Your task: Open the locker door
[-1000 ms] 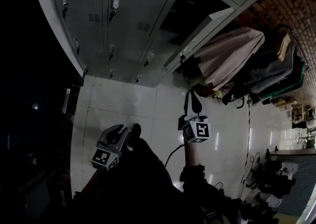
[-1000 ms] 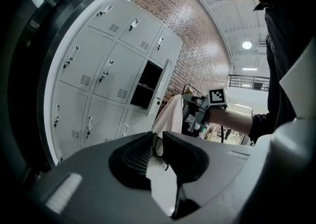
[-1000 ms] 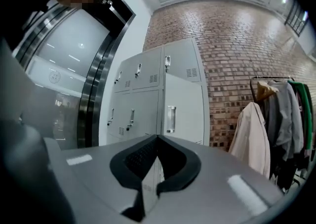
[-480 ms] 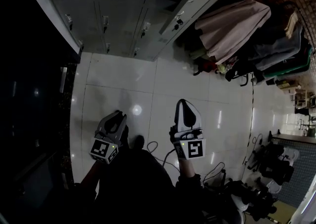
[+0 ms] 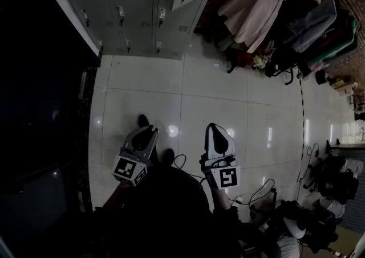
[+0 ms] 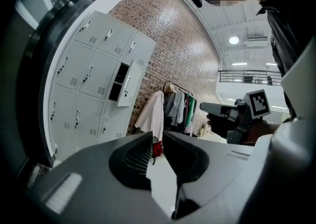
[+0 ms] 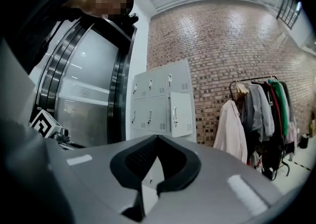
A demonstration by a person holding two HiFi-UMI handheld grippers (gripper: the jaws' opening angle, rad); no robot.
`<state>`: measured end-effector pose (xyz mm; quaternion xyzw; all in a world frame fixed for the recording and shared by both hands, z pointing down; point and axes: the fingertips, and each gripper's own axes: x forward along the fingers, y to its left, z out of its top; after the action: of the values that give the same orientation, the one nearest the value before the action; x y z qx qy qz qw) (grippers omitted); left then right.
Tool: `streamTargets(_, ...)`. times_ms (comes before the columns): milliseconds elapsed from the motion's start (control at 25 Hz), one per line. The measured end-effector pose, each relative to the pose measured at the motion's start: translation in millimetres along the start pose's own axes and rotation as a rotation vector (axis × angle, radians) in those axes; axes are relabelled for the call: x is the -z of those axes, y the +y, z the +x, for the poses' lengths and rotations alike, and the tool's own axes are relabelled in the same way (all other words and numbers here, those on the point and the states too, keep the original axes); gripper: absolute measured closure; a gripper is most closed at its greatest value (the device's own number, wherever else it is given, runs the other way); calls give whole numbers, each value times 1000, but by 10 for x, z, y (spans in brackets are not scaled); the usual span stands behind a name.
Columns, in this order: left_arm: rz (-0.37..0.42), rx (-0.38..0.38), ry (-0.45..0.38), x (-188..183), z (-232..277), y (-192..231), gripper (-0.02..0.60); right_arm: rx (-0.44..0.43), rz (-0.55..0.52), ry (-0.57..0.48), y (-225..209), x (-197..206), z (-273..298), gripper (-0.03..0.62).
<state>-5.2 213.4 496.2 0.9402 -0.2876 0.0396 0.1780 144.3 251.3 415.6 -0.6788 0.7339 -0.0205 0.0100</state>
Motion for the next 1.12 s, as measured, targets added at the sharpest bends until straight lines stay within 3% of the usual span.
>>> streamTargets(160, 2, 6, -10, 151, -279, -457, 502, -29, -5, -2, 155, 49, -543, 592)
streamTargets(440, 83, 27, -59, 23, -556, -1024, 502, -73, 16, -53, 410, -64, -1130, 592)
streamTargets(1120, 122, 67, -51, 25, -648, -1413, 505, -102, -11, -58, 403, -97, -1374, 594)
